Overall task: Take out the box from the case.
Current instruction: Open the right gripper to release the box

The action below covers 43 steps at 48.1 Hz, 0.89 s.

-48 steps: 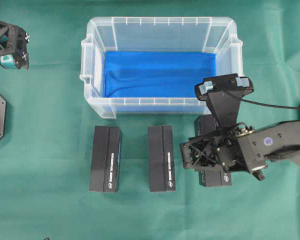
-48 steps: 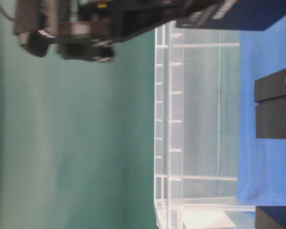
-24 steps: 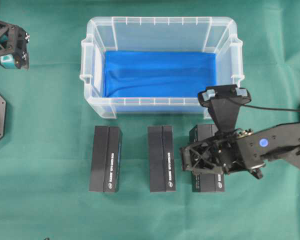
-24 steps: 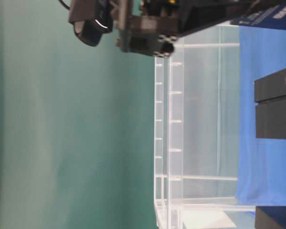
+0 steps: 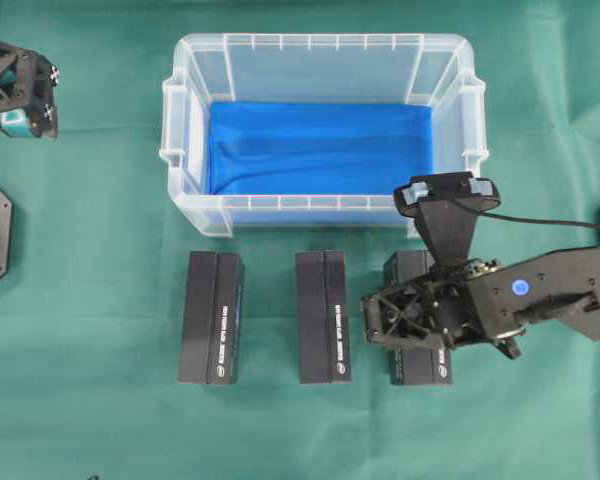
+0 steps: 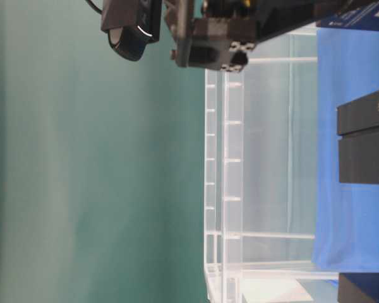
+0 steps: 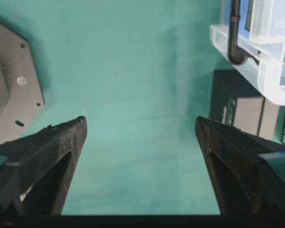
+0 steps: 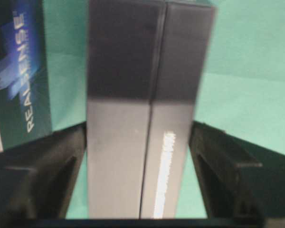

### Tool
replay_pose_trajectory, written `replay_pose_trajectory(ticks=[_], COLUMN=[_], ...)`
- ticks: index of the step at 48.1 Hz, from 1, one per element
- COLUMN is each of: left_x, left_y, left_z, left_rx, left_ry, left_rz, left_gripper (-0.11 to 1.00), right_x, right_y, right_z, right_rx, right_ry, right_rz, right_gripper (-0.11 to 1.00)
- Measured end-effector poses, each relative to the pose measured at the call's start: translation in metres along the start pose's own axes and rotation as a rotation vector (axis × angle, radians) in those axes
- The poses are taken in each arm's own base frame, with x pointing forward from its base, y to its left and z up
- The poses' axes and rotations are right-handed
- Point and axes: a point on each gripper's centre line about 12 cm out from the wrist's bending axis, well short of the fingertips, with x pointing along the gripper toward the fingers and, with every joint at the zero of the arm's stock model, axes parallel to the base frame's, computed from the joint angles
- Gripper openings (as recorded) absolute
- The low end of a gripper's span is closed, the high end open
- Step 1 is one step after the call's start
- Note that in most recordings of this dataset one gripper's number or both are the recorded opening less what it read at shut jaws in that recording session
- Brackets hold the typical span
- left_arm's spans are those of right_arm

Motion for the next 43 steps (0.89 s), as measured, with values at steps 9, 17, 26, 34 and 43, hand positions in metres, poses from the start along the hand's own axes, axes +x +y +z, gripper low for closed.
replay_pose_trajectory(ticks=[9, 17, 26, 34, 43], left_x=[0.0, 0.0, 0.0, 0.0, 0.0], left_y=[0.0, 0.0, 0.0, 0.0, 0.0], left_z=[0.0, 0.0, 0.0, 0.0, 0.0], left_rx=[0.0, 0.0, -0.001, 0.0, 0.0], left_ry=[0.0, 0.0, 0.0, 0.0, 0.003], left_rz=[0.0, -0.001, 0.0, 0.0, -0.001], left_gripper=[0.99, 0.99, 0.99, 0.99, 0.99], right_x=[-0.001, 0.0, -0.007, -0.038, -0.086], right_y=[-0.001, -0.002, -0.004, -0.002, -0.001], right_z=[0.0, 0.0, 0.001, 0.005, 0.013], right_rx=[-0.001, -0.003, -0.002, 0.008, 0.028], right_ry=[-0.003, -0.006, -0.006, 0.004, 0.004], right_rz=[-0.007, -0.014, -0.013, 0.021, 0.051], right_gripper=[0.94, 0.94, 0.93, 0.93, 0.93])
